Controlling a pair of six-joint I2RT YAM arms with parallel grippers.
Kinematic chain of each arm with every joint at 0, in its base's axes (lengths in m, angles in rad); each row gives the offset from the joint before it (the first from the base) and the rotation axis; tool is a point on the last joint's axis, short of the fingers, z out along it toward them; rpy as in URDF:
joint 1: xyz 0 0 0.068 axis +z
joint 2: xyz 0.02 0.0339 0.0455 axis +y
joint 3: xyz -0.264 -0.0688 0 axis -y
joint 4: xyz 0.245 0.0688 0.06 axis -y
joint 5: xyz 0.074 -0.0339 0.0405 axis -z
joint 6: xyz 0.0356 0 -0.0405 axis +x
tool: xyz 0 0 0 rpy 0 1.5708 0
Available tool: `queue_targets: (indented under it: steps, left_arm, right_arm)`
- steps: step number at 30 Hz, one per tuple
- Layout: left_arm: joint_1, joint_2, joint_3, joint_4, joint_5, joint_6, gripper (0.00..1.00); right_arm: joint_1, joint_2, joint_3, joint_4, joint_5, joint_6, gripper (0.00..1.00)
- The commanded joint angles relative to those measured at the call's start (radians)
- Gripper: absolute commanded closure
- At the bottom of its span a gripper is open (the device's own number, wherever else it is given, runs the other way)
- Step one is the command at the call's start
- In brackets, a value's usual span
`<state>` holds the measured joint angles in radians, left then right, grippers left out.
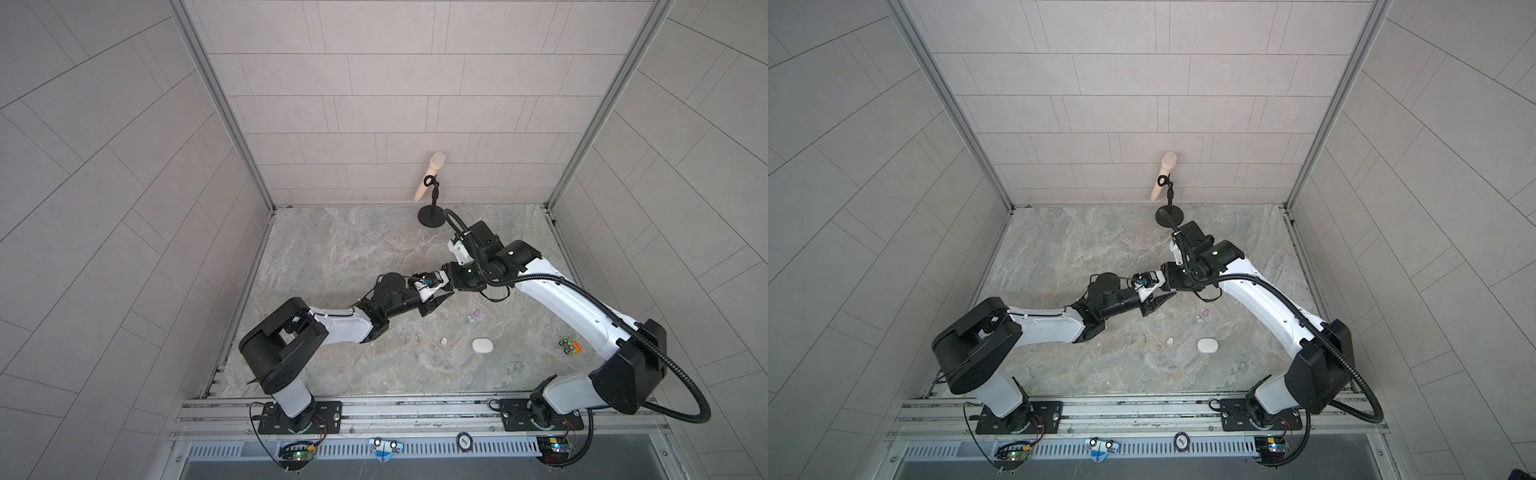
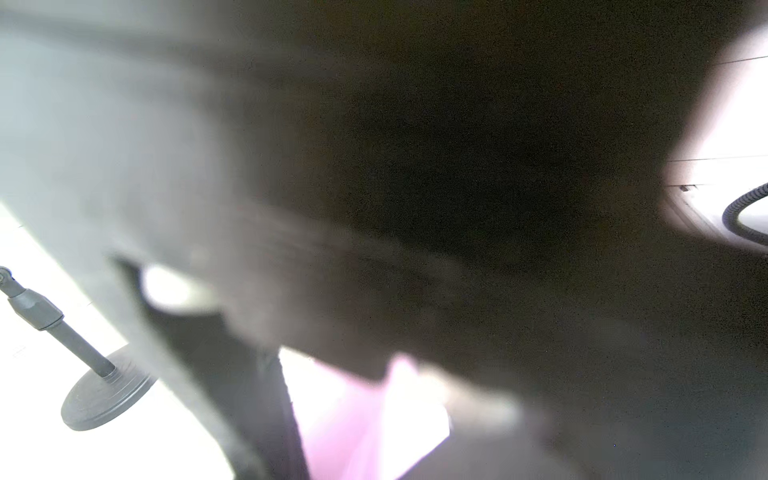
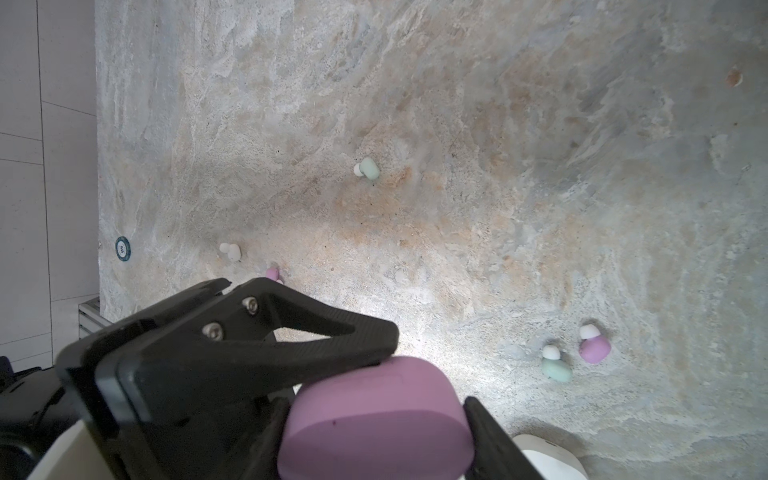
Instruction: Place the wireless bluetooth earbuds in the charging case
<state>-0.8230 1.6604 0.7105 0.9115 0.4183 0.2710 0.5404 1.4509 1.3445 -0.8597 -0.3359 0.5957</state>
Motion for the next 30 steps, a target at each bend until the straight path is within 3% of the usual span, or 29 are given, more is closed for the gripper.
queue_targets:
  steps: [1, 8, 13, 30]
  left_arm:
    - [-0.013, 0.004, 0.021, -0.080, 0.005, 0.019, 0.50]
    - [-0.016, 0.004, 0.021, -0.088, 0.002, 0.022, 0.52]
    - [-0.016, 0.006, 0.026, -0.103, 0.002, 0.027, 0.45]
    - [-0.016, 0.013, 0.015, -0.124, -0.010, 0.045, 0.43]
  right_arm:
    - [0.016, -0.034, 0.020, 0.046, -0.060, 0.019, 0.57]
    - [0.017, -0.038, 0.021, 0.052, -0.069, 0.026, 0.57]
    - [0.016, -0.041, 0.023, 0.059, -0.077, 0.033, 0.58]
    - [0.018, -0.054, 0.030, 0.053, -0.094, 0.038, 0.59]
